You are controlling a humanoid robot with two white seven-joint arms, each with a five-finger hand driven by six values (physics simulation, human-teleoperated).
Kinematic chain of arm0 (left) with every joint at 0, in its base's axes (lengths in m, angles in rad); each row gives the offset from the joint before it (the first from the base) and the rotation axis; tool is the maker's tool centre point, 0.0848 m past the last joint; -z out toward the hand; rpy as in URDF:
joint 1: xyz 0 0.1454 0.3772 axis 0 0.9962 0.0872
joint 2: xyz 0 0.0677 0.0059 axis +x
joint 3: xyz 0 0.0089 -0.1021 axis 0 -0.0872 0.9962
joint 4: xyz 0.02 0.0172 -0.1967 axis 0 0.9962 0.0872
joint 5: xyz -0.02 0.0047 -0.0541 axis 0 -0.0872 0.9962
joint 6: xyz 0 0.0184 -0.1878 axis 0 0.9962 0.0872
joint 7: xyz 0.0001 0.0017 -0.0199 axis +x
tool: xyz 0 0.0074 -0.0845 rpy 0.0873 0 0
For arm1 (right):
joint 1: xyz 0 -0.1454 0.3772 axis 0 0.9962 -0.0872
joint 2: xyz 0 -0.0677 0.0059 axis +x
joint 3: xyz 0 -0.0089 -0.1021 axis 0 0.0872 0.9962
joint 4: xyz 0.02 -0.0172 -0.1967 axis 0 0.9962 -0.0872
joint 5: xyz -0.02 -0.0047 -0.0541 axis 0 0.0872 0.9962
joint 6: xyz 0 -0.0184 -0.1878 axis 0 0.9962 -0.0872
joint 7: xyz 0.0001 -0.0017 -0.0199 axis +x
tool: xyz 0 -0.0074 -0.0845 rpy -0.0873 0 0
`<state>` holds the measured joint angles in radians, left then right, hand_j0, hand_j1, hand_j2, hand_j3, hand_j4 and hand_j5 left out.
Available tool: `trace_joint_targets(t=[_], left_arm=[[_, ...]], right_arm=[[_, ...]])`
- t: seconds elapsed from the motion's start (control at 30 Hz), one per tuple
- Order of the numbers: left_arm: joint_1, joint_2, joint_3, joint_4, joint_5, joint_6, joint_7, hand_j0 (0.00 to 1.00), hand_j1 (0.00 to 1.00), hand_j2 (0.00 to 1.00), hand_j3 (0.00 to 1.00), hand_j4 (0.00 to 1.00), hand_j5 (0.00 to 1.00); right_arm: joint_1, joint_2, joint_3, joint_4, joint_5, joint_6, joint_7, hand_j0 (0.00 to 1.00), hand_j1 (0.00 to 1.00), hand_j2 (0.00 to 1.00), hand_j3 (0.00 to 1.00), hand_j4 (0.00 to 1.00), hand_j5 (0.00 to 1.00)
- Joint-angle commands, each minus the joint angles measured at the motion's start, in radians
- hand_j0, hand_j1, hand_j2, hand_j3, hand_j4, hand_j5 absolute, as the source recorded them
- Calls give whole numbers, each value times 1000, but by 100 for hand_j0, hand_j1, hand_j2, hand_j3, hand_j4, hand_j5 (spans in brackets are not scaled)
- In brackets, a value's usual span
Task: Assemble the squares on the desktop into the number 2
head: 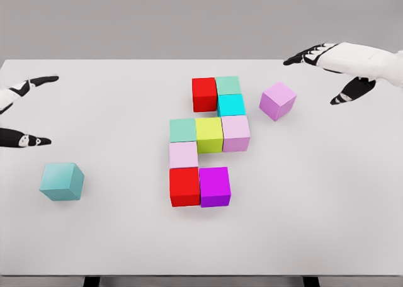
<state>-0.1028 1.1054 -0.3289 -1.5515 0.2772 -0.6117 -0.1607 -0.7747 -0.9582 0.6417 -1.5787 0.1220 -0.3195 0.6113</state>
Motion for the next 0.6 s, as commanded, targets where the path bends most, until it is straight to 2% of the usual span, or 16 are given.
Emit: trace_joint_targets(t=[0.0, 0.1, 0.2, 0.27, 0.37, 0.4, 0.5, 0.57], left_arm=[[0, 79, -105, -15, 99, 1, 3, 100, 100, 100, 100, 100, 100], [0, 126, -154, -21, 138, 1, 9, 99, 99, 99, 99, 99, 99], [3, 218, -233, -47, 203, 1, 9, 99, 99, 99, 99, 99, 99], [8, 238, -236, -64, 220, 1, 9, 99, 99, 99, 99, 99, 99], [21, 332, -268, -105, 284, 1, 9, 99, 99, 99, 99, 99, 99], [21, 366, -269, -127, 301, 1, 9, 99, 99, 99, 99, 99, 99], [23, 393, -269, -156, 310, 1, 9, 99, 99, 99, 99, 99, 99], [23, 406, -294, -164, 310, 1, 9, 99, 99, 99, 99, 99, 99]], right_arm=[[0, 45, 24, 34, 25, -4, 0, 100, 100, 100, 100, 100, 100], [-9, 68, 55, 37, 53, -3, 0, 100, 100, 100, 100, 100, 100], [-12, 79, 61, 37, 54, -4, 0, 100, 100, 100, 100, 100, 100], [-14, 93, 61, 37, 54, -4, 0, 100, 100, 100, 100, 100, 100], [-37, 113, 64, 54, 103, -1, 0, 100, 100, 100, 100, 100, 100], [-40, 124, 73, 89, 111, -3, 0, 100, 100, 100, 100, 100, 100], [-58, 144, 98, 114, 140, -4, 0, 100, 100, 100, 100, 100, 100], [-61, 145, 98, 114, 140, -4, 0, 100, 100, 100, 100, 100, 100]])
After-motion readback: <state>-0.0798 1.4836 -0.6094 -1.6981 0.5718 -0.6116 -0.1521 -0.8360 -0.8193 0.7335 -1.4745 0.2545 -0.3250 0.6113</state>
